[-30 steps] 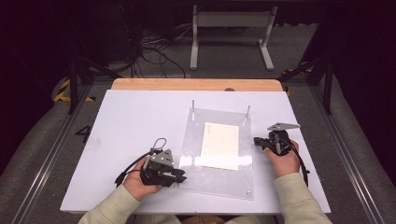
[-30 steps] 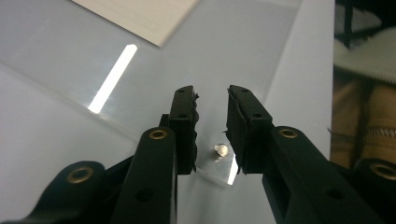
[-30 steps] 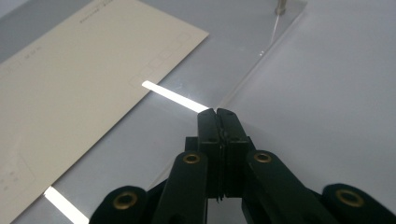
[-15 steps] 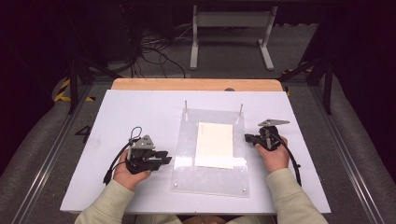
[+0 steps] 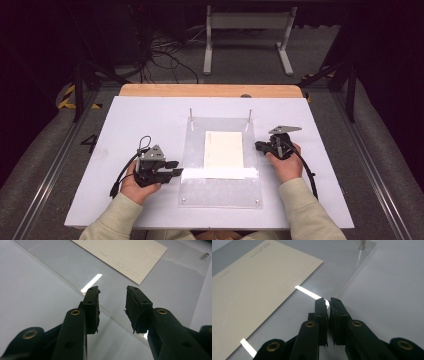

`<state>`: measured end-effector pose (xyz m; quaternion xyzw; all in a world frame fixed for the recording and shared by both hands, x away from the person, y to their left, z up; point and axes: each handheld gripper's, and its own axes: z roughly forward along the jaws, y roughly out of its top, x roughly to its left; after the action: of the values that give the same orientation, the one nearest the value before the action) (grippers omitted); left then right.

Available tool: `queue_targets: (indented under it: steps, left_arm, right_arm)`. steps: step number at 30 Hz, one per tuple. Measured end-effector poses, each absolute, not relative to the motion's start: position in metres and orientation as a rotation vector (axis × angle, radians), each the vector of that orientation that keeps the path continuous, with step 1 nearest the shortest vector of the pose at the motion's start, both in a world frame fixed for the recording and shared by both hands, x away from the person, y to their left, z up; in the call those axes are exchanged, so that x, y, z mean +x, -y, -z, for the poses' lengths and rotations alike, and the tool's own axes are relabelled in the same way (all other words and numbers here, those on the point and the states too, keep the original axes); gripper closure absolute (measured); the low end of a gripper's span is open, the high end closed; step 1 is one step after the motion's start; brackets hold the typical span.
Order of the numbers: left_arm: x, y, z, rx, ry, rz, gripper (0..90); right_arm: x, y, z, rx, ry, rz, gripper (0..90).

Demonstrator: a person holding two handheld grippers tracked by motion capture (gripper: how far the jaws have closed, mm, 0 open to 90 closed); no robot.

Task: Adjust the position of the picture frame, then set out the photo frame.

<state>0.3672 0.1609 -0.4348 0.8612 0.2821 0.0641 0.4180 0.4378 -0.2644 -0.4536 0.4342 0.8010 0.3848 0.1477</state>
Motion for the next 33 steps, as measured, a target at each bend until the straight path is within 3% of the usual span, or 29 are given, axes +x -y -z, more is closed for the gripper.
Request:
queue_targets:
  steps: [14,25,33]
  left_arm:
    - [0.367,-0.175,0.429,2.088,-0.776,-0.261,54.3]
    - [0.363,-0.185,0.429,2.048,-0.813,-0.305,50.2]
    - [0.355,-0.192,0.429,2.032,-0.825,-0.331,49.9]
  right_arm:
    - [0.399,0.269,0.421,0.986,-2.297,-1.277,74.9]
    - [0.424,0.263,0.410,1.055,-2.200,-1.347,70.4]
    - [0.450,0.251,0.398,1.034,-2.170,-1.320,73.6]
